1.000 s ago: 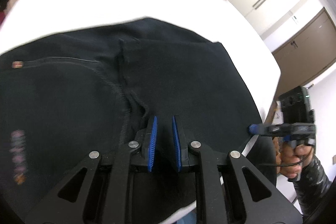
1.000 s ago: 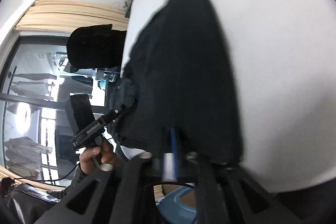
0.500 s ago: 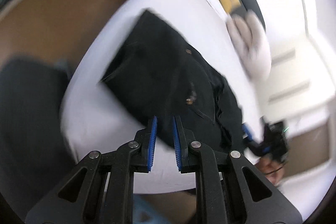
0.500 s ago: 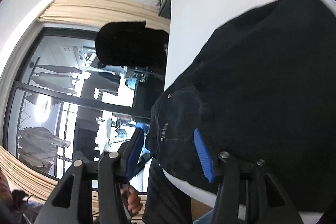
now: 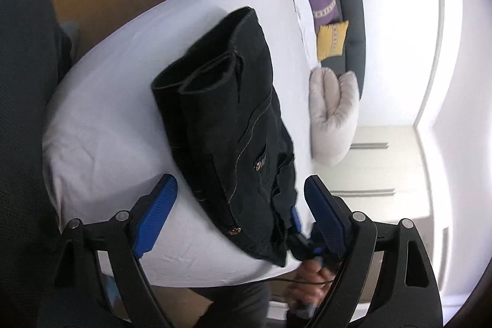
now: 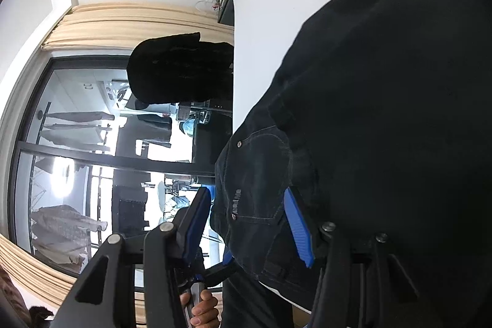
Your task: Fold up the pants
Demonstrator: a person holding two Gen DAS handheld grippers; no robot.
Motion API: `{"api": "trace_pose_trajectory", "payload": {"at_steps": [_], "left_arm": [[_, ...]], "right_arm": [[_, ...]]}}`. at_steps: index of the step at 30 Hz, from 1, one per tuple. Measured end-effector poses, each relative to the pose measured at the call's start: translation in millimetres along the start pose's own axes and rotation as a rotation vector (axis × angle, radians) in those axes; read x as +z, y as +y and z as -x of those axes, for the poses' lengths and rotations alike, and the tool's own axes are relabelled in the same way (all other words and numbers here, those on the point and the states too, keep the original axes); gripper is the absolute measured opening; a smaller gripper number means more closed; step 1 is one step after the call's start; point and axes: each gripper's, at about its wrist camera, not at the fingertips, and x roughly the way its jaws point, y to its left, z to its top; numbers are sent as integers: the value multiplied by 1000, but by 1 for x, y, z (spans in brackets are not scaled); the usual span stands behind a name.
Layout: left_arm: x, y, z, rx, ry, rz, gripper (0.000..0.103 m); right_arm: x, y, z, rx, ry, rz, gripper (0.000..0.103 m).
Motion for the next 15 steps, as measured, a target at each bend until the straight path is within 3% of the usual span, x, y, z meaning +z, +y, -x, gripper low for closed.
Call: {"api": "trace_pose_trajectory", "payload": {"at_steps": [8, 10, 13, 15], "left_arm": [[15, 12, -12, -37, -5, 70, 82], [20, 14, -16, -35, -15, 81, 78], [25, 19, -20, -32, -28, 112, 67], [25, 21, -22, -24, -25, 133, 48]], "right_arm": [[-1, 0, 0, 5, 6, 6, 54], [1, 3, -2, 1, 9, 10, 54], [7, 9, -7, -52, 24, 22, 51], [12, 14, -13, -101, 45, 38, 43]]}}
